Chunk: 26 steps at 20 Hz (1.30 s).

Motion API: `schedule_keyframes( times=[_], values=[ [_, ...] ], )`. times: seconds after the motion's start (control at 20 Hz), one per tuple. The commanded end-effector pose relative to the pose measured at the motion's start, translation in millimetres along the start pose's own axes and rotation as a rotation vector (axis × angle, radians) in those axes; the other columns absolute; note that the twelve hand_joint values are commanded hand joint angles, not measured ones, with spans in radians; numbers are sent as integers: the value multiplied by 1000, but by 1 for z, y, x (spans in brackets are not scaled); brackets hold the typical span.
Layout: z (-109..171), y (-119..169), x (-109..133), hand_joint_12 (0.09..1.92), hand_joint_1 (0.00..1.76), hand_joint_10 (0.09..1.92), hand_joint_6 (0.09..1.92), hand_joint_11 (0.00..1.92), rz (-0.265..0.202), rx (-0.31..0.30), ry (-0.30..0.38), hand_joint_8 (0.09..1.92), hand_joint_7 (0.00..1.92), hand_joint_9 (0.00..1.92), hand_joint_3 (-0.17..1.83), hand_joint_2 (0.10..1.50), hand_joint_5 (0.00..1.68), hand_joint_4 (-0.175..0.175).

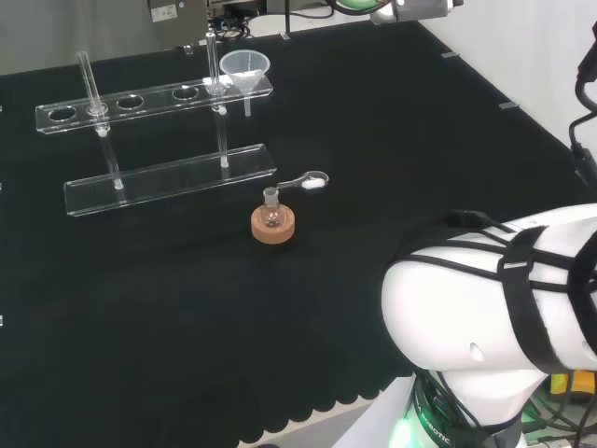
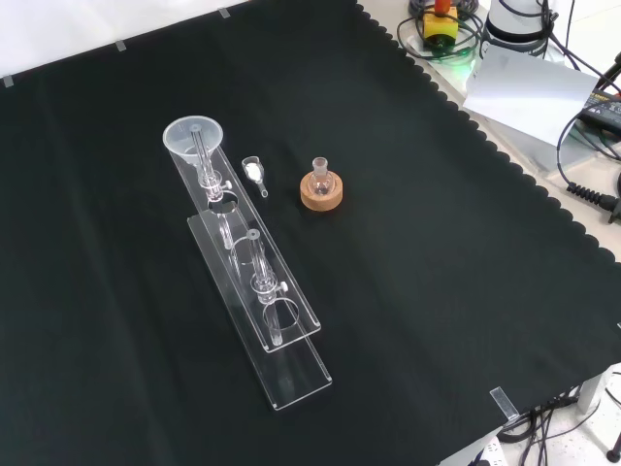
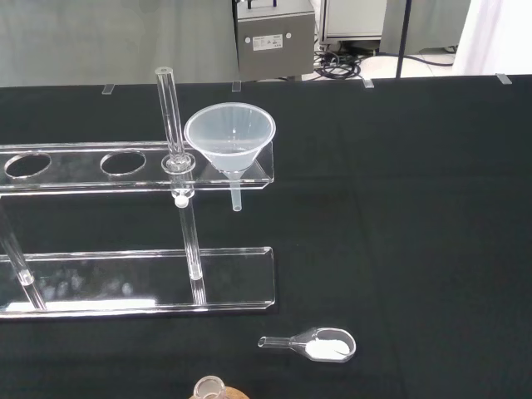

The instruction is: Pick up the funnel from the transparent funnel stand.

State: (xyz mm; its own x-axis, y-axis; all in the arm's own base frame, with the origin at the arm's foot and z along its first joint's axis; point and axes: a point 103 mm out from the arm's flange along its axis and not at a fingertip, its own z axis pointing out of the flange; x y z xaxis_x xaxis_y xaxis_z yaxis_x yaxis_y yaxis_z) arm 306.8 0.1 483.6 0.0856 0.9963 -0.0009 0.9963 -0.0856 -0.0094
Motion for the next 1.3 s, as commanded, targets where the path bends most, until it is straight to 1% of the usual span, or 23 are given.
schedule_keyframes(
  times=[0.05, 0.1, 0.2, 0.45, 0.65, 0.8, 0.95, 1.05, 1.15, 1.3],
  values=[
    [0, 0, 0, 1269, 55, 613, 217, 12, 1, -12, -9, 388, 10, 103, 528, 1159, 194, 4],
    [0, 0, -1, 1285, 31, 609, 151, 6, 2, -13, -9, 390, 4, 101, 453, 1205, 220, 4],
    [0, 0, 0, 1296, 11, 605, 87, 1, 5, -14, -15, 392, 0, 100, 379, 1249, 246, 4],
    [4, 7, -1, 1300, 5, 602, 87, 0, 23, 2, -10, 396, 0, 101, 338, 1270, 260, 4],
    [14, 18, -1, 1301, 6, 601, 87, 0, 45, 30, -3, 403, 3, 106, 314, 1281, 269, 4],
    [25, 29, -1, 1301, 6, 601, 87, 0, 60, 57, 1, 406, 9, 107, 310, 1282, 270, 5],
    [34, 40, -1, 1302, 12, 600, 87, 0, 65, 60, -13, 409, 11, 108, 303, 1281, 267, 5],
    [40, 50, -1, 1305, 21, 601, 87, 0, 70, 76, -20, 412, 14, 111, 295, 1277, 266, 5],
    [49, 62, -1, 1307, 29, 602, 87, 0, 70, 91, -26, 414, 16, 113, 288, 1272, 265, 5],
    [64, 83, 1, 1310, 36, 602, 87, 0, 51, 105, -31, 416, 16, 115, 281, 1267, 263, 4]
  ],
)
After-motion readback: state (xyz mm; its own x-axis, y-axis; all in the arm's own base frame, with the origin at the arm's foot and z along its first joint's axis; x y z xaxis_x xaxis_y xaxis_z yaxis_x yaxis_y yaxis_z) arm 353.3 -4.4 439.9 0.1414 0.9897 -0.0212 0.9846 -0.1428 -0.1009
